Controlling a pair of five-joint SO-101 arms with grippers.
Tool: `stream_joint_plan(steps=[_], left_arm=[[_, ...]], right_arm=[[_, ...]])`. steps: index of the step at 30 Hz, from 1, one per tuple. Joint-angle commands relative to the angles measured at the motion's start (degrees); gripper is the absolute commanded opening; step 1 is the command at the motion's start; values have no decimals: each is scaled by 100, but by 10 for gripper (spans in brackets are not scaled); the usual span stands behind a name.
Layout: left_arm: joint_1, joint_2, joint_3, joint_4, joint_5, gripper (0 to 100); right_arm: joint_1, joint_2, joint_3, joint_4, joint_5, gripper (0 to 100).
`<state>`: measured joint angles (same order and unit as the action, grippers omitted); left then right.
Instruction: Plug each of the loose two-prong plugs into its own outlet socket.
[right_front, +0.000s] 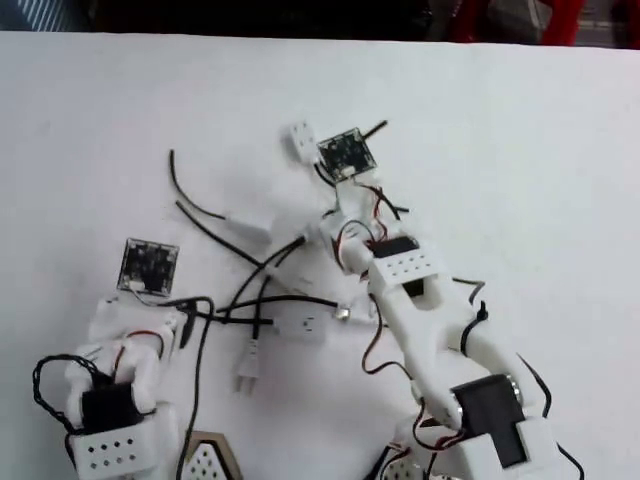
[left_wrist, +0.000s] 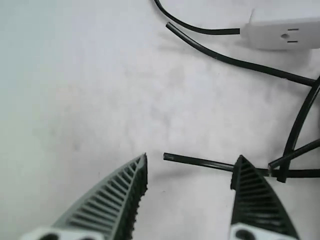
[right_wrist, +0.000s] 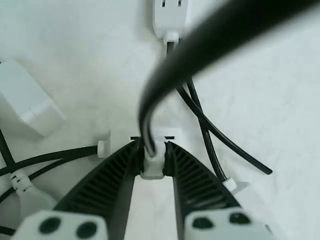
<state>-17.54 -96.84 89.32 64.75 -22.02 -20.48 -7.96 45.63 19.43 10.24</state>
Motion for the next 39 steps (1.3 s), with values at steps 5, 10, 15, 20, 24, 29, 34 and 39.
stream_joint_plan(steps=[5, 10, 15, 20, 24, 29, 34, 39], left_arm=[[-75, -778, 255, 229, -440, 274], [-75, -778, 264, 229, -440, 274], [-75, -778, 264, 229, -440, 274], [-75, -778, 264, 229, -440, 274], [-75, -778, 264, 229, -440, 274], [-75, -778, 264, 229, -440, 274], [-75, -778, 264, 229, -448, 273], [-75, -778, 264, 229, -448, 273]], right_arm=[[84, -92, -273, -84, 97, 17], [277, -180, -273, -92, 97, 17], [356, 171, -237, -470, 88, 17], [321, 374, -316, -593, -185, 17], [321, 382, -308, -558, -185, 17], [312, 426, -273, -470, -176, 17], [224, 382, -246, -251, -167, 17], [127, 374, -237, -163, -35, 17]])
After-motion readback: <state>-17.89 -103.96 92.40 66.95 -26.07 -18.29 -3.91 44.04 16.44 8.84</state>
